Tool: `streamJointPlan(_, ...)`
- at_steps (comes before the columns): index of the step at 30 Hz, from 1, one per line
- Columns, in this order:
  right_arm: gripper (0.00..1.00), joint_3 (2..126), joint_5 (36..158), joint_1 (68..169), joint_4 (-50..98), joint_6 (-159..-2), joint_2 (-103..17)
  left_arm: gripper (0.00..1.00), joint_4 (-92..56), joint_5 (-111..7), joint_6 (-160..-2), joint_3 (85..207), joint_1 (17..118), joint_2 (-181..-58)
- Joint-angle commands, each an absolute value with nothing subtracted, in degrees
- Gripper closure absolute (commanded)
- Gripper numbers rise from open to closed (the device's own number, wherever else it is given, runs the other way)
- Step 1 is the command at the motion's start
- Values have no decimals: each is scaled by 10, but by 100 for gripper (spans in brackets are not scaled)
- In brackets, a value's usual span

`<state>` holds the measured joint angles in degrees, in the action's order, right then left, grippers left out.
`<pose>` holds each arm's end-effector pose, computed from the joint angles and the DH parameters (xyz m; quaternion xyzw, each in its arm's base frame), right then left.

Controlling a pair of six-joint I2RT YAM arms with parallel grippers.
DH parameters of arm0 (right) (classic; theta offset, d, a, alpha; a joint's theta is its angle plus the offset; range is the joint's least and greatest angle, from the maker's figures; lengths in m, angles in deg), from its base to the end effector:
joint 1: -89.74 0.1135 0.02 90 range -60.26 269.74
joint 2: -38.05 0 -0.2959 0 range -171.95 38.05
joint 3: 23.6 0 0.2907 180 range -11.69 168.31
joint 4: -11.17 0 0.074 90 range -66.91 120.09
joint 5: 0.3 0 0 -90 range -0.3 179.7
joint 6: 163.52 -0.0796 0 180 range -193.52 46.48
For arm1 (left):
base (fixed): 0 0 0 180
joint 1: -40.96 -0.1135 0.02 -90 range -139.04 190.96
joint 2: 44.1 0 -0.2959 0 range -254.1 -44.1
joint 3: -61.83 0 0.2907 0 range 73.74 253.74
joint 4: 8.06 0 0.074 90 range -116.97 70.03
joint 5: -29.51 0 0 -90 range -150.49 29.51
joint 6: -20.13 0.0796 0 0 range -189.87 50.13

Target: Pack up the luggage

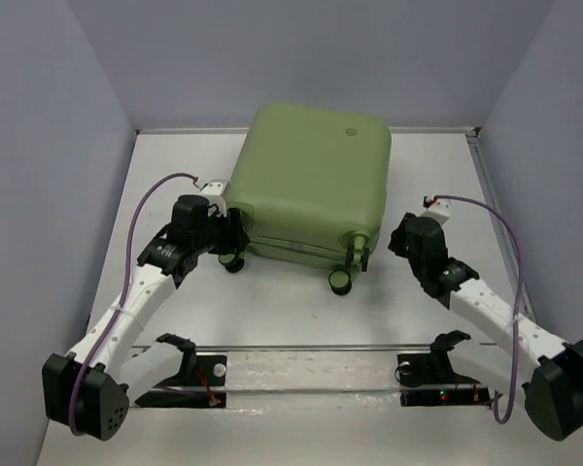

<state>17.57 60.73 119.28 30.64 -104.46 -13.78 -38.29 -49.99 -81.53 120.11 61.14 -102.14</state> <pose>0.2339 0.0883 0.2203 0.1351 0.8375 0.0561 0.5266 0.2634 -0.1123 0.2897 0.1097 0.8566 -0.2128 0.4571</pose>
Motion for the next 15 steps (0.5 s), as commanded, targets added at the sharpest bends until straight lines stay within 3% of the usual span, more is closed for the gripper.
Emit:
streamJointPlan(1, 64, 270, 773, 1133, 181, -983, -225, 94, -339, -439, -824, 1210, 620, -958)
streamJointPlan(11, 63, 498, 1107, 1133, 71, -878, -470, 94, -220, -349, -936, 1116, 685, -916)
streamJointPlan(15, 50, 581, 1217, 1108, 66, -893, -524, 94, -126, -346, -1003, 1083, 726, -909)
